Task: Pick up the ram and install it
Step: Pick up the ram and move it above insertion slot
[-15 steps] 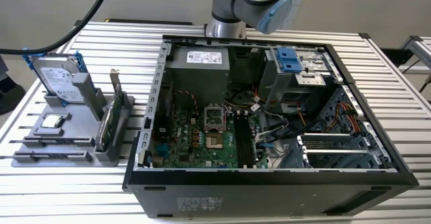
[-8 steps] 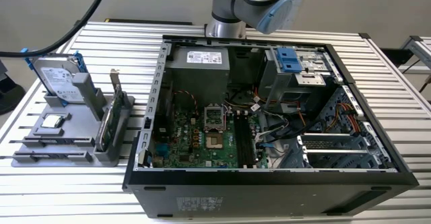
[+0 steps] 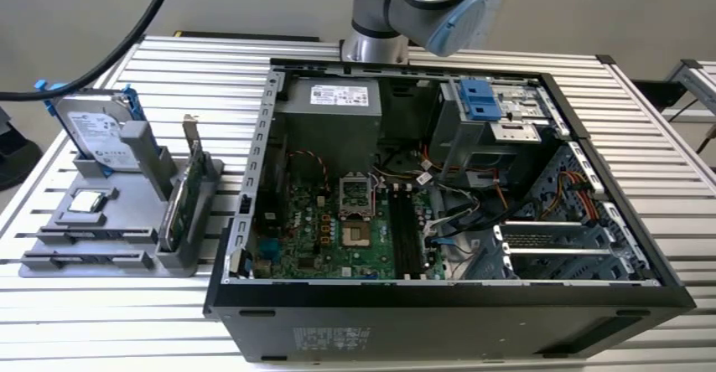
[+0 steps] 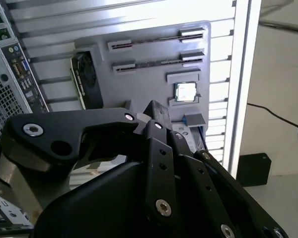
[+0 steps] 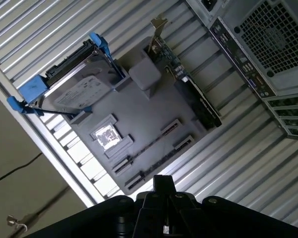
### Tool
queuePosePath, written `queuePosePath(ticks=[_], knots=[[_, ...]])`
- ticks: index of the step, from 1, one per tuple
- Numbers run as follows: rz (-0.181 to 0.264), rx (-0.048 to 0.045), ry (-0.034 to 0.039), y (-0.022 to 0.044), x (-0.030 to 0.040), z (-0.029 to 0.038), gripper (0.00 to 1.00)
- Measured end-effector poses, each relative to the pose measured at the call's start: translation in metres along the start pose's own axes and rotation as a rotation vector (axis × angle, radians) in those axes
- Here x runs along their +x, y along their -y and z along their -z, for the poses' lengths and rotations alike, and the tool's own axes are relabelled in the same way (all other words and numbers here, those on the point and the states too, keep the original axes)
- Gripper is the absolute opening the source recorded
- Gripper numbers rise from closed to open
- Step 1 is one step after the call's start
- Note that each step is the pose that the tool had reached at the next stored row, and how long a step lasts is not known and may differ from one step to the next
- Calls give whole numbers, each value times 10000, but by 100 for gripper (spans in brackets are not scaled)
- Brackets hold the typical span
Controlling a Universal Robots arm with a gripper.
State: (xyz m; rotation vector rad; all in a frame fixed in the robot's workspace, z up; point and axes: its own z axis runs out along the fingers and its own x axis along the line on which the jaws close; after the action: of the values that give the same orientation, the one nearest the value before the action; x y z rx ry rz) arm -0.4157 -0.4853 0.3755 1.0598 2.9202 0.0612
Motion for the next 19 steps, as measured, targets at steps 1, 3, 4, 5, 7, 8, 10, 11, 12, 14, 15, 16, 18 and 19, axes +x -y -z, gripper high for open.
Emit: queuePosePath(ticks=[1,3,4,5,7,8,10,11,12,14,15,16,18,19], knots=[[-60,1,3,0,0,0,0],[-175,3,9,0,0,0,0],[-222,3,11,0,0,0,0],[-274,4,13,0,0,-1,0],[-356,5,18,0,0,-1,0],[-392,8,19,0,0,0,0],[-469,9,23,0,0,0,0],[-505,10,25,0,0,0,0],[-541,11,27,0,0,0,0],[-614,11,30,0,0,0,0],[-647,12,32,0,0,0,0],[-684,12,33,0,0,0,0],[-756,16,36,-1,0,1,0],[-791,17,38,0,0,1,0]])
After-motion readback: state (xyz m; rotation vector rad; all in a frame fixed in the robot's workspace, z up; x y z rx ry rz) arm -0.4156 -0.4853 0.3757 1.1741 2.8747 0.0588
